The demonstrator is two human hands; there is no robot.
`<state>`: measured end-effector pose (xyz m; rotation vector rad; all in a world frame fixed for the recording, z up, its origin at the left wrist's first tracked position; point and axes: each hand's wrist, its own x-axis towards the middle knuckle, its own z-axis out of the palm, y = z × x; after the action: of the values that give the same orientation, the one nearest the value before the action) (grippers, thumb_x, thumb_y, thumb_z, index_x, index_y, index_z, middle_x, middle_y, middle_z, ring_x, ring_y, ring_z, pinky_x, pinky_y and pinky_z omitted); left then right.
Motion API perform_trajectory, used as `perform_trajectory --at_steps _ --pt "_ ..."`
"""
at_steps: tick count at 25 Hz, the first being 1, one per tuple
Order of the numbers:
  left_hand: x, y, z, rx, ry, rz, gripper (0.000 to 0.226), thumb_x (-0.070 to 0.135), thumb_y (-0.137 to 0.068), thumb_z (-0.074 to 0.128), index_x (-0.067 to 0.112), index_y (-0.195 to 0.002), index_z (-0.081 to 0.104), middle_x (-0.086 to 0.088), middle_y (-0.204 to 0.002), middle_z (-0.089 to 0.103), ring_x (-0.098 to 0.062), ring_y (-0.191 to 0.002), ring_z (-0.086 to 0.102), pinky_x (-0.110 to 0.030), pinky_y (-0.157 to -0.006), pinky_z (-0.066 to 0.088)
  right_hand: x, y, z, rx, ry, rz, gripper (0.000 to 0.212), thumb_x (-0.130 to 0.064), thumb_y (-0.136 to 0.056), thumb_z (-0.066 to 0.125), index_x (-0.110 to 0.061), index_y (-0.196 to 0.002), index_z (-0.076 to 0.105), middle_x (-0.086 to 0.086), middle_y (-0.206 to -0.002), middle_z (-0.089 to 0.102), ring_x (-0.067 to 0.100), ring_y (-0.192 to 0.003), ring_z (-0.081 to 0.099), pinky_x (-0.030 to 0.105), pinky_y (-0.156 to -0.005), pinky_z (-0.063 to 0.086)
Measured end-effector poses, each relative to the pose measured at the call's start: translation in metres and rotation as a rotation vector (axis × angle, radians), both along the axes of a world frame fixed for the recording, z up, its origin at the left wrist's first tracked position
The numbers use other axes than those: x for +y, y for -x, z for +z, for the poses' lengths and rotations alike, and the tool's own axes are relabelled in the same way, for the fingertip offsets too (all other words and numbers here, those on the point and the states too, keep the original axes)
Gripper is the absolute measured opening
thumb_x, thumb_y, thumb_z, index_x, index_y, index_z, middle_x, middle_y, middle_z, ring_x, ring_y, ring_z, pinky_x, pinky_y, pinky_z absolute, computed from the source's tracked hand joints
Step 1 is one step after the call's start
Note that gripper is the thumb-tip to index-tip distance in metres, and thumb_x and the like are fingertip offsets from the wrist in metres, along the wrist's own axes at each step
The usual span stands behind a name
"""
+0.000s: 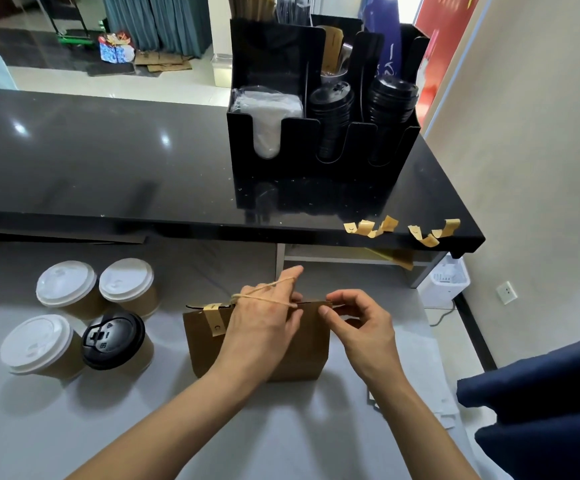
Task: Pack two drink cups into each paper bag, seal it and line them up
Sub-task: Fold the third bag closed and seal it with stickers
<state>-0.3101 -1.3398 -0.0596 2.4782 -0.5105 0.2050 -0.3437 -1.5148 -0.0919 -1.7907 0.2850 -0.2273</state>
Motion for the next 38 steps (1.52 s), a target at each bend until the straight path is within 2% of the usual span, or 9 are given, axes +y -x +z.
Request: perform_trajectory --at_steps 6,9,14,17,20,28,32,34,38 --pt "0.003 -0.003 -0.003 0.039 0.028 0.004 0.05 0.029 -0.094 0.067 0.039 -0.138 0.045 0.019 -0.104 0.07 -0.014 -0.092 0.057 -0.032 -0.083 0.049 -0.004 -0.01 0.003 -0.009 -0.017 0.027 0.011 -0.022 -0.088 0.079 -0.029 -0.095 0.073 -0.011 -0.091 0.073 0.009 -0.09 0.069 0.019 -0.075 0.055" --pt "0.003 -0.003 -0.003 0.051 0.034 0.003 0.045 0.03 -0.094 0.066 0.039 -0.133 0.047 0.018 -0.102 0.069 -0.013 -0.09 0.056 -0.032 -0.082 0.049 -0.005 -0.025 0.01 -0.046 -0.176 -0.119 0.01 -0.022 -0.093 0.073 -0.026 -0.102 0.074 -0.005 -0.093 0.076 0.013 -0.088 0.072 0.022 -0.075 0.057" --pt "0.005 -0.002 -0.006 0.061 0.039 -0.013 0.043 0.032 -0.094 0.065 0.039 -0.132 0.048 0.016 -0.104 0.068 -0.014 -0.094 0.056 -0.032 -0.083 0.05 -0.006 -0.055 0.022 -0.03 -0.47 -0.327 0.025 -0.02 -0.096 0.069 -0.026 -0.12 0.069 -0.003 -0.096 0.079 0.016 -0.089 0.075 0.027 -0.074 0.058" --pt "0.006 -0.002 -0.008 0.054 0.03 -0.015 0.042 0.034 -0.095 0.064 0.041 -0.132 0.046 0.015 -0.105 0.068 -0.012 -0.096 0.056 -0.03 -0.082 0.051 -0.003 -0.068 0.025 -0.045 -0.548 -0.384 0.035 -0.019 -0.095 0.072 -0.024 -0.129 0.065 -0.004 -0.09 0.078 0.016 -0.087 0.075 0.027 -0.074 0.059" --pt "0.005 -0.003 -0.009 0.049 0.016 -0.011 0.041 0.035 -0.095 0.063 0.041 -0.132 0.046 0.013 -0.105 0.068 -0.012 -0.096 0.055 -0.029 -0.082 0.051 0.001 -0.074 0.025 -0.064 -0.566 -0.421 0.035 -0.019 -0.094 0.072 -0.025 -0.128 0.065 -0.003 -0.087 0.078 0.015 -0.084 0.074 0.026 -0.073 0.058" --pt "0.005 -0.003 -0.007 0.043 0.017 -0.018 0.037 0.033 -0.095 0.065 0.039 -0.128 0.051 0.014 -0.104 0.067 -0.012 -0.097 0.055 -0.027 -0.081 0.049 0.003 -0.083 0.025 -0.186 -0.467 -0.443 0.025 -0.012 -0.093 0.073 -0.027 -0.112 0.069 -0.002 -0.092 0.078 0.012 -0.079 0.075 0.02 -0.069 0.058" --pt "0.005 -0.004 -0.006 0.042 0.011 -0.019 0.035 0.032 -0.095 0.064 0.038 -0.127 0.054 0.011 -0.104 0.068 -0.015 -0.097 0.055 -0.029 -0.082 0.049 -0.002 -0.089 0.026 -0.187 -0.293 -0.428 0.023 -0.004 -0.094 0.07 -0.017 -0.111 0.063 0.006 -0.097 0.073 0.015 -0.077 0.075 0.02 -0.067 0.056" --pt "0.005 -0.004 -0.005 0.044 0.016 -0.02 0.033 0.032 -0.095 0.064 0.037 -0.126 0.055 0.009 -0.102 0.068 -0.016 -0.098 0.055 -0.031 -0.083 0.049 -0.004 -0.089 0.026 -0.194 -0.193 -0.421 0.022 -0.004 -0.094 0.069 -0.016 -0.112 0.063 0.008 -0.101 0.073 0.017 -0.078 0.075 0.023 -0.069 0.059" --pt "0.006 -0.003 -0.004 0.047 0.015 -0.021 0.031 0.032 -0.095 0.063 0.037 -0.125 0.055 0.01 -0.102 0.067 -0.016 -0.099 0.055 -0.032 -0.085 0.048 -0.005 -0.087 0.024 -0.156 -0.01 -0.409 0.02 -0.009 -0.094 0.07 -0.022 -0.109 0.068 -0.003 -0.098 0.072 0.016 -0.085 0.073 0.037 -0.078 0.063"
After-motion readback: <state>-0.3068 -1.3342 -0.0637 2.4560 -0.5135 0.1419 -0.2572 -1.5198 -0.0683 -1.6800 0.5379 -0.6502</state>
